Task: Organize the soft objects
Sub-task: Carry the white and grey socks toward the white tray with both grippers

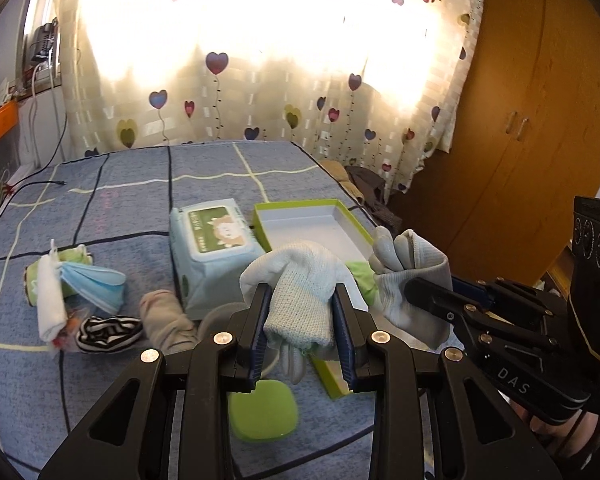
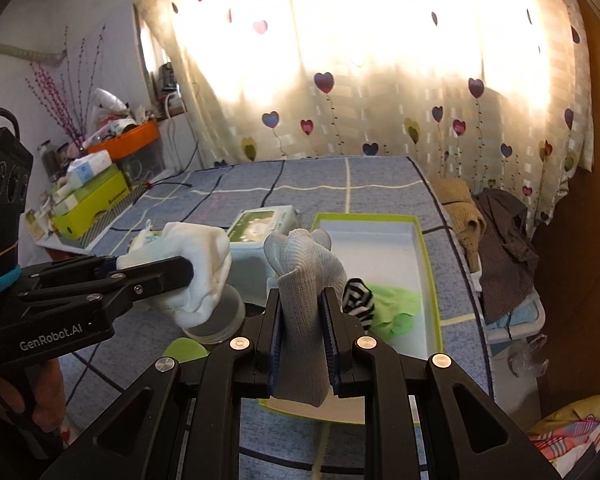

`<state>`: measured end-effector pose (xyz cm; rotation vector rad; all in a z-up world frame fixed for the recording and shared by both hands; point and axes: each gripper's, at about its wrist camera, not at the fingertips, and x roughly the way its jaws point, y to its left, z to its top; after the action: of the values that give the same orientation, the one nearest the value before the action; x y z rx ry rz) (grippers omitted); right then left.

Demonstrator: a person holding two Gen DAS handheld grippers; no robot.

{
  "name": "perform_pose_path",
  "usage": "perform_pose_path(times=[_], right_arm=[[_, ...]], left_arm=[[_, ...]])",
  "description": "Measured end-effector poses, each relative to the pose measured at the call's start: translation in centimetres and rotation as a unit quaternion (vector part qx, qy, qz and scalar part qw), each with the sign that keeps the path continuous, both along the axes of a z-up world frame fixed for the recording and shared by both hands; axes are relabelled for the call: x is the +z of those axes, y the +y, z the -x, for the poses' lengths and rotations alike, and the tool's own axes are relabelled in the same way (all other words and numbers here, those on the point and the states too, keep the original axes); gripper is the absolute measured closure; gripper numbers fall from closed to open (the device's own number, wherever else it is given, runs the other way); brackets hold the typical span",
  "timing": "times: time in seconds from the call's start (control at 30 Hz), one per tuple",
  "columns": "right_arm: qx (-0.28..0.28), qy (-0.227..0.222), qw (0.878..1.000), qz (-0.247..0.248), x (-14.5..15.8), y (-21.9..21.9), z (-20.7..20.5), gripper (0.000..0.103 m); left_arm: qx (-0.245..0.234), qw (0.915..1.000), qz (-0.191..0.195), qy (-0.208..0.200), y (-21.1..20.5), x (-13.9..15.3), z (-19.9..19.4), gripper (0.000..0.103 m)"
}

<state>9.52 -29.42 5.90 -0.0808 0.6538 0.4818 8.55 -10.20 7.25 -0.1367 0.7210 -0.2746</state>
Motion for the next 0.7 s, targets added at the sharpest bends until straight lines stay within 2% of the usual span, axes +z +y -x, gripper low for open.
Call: perform_pose_path(times=[0.23, 0.7], right_arm=[[-0.021, 0.009, 1.000, -0.004, -0.7, -2.3, -0.4, 0.085], [-0.052, 0.054, 0.997, -0.007, -4.3, -5.2, -1.8, 0.085]], left_arm=[[-0.029, 0.9995, -0.004, 0.014, -2.5, -0.9, -0.4, 0.072], [-0.071, 0.9960, -0.012, 0.053, -6.5, -4.0, -1.7, 0.072]])
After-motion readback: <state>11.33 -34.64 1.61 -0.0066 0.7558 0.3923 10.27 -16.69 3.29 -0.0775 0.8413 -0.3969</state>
